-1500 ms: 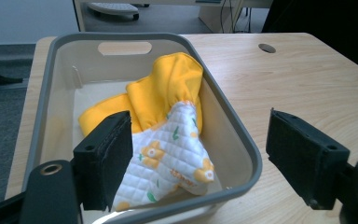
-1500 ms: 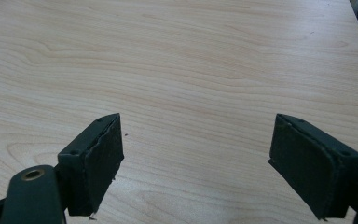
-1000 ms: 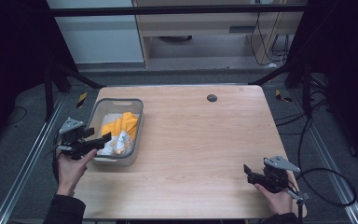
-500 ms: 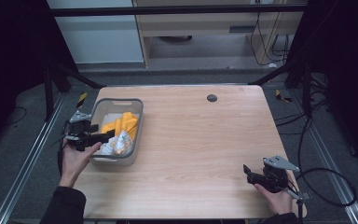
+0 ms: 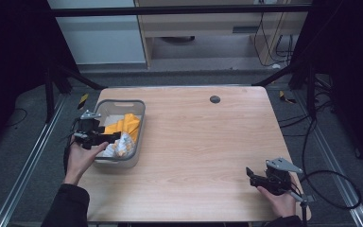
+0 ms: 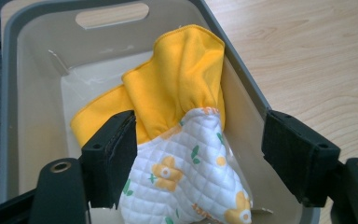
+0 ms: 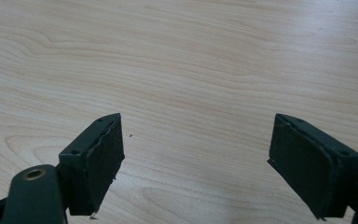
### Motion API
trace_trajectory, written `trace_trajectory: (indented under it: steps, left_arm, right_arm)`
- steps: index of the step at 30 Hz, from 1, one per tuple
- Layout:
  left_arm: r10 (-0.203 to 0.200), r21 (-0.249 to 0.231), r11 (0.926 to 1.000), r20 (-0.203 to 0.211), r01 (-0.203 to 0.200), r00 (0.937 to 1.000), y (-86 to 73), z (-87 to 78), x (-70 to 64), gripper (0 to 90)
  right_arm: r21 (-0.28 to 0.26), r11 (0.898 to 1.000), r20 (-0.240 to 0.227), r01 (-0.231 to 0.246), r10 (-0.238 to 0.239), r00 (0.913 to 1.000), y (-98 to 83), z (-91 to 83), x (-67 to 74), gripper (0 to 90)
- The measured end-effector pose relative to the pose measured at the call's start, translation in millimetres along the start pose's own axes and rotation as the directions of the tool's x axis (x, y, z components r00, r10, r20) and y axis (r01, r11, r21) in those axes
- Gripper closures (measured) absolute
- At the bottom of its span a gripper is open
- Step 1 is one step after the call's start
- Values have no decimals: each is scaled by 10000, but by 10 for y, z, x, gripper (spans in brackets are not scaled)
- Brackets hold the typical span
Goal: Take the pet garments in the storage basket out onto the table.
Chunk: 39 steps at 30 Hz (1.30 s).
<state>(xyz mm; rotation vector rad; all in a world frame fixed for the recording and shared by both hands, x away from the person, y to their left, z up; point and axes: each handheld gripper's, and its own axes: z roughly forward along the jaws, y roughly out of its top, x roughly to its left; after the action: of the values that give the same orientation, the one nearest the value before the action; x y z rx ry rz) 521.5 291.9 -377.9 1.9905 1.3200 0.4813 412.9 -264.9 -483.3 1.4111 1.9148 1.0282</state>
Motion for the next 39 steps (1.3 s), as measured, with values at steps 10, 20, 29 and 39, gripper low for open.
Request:
trace_trajectory:
  steps: [10,20,29,39]
  left_arm:
    - [184,695,9974,-35,-182,9998,53,130,-25,279]
    - [230,1063,9941,-24,-226,9997,61,224,-42,295]
    - [396,1385,9896,-30,-388,9992,52,313,-73,321]
    - [425,1795,9829,-43,-410,9991,29,410,-85,386]
  right_arm:
    - [72,10000,-58,42,-42,10000,-1,12,4,175]
    - [147,9999,-130,81,-79,9999,-4,20,11,175]
    - [173,9998,-128,83,-80,9999,-6,23,10,175]
    - [251,9996,-178,110,-106,9998,-10,33,10,174]
